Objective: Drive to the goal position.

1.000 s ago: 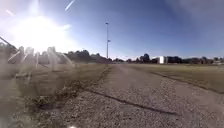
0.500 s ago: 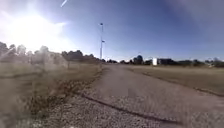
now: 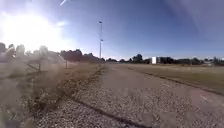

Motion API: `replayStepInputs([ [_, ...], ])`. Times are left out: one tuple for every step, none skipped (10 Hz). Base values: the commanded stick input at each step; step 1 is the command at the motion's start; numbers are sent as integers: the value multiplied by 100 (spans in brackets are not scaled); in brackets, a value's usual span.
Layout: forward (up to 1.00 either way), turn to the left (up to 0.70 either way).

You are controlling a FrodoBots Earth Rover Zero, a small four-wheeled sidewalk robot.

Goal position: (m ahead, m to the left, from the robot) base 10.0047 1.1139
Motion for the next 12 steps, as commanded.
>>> replayStepInputs([
  [50, 0],
  [50, 0],
  [50, 0],
  [50, 0],
  [50, 0],
  [50, 0],
  [50, 0],
  [50, 0],
  [50, 0],
  [50, 0],
  [50, 0],
  [50, 0],
])
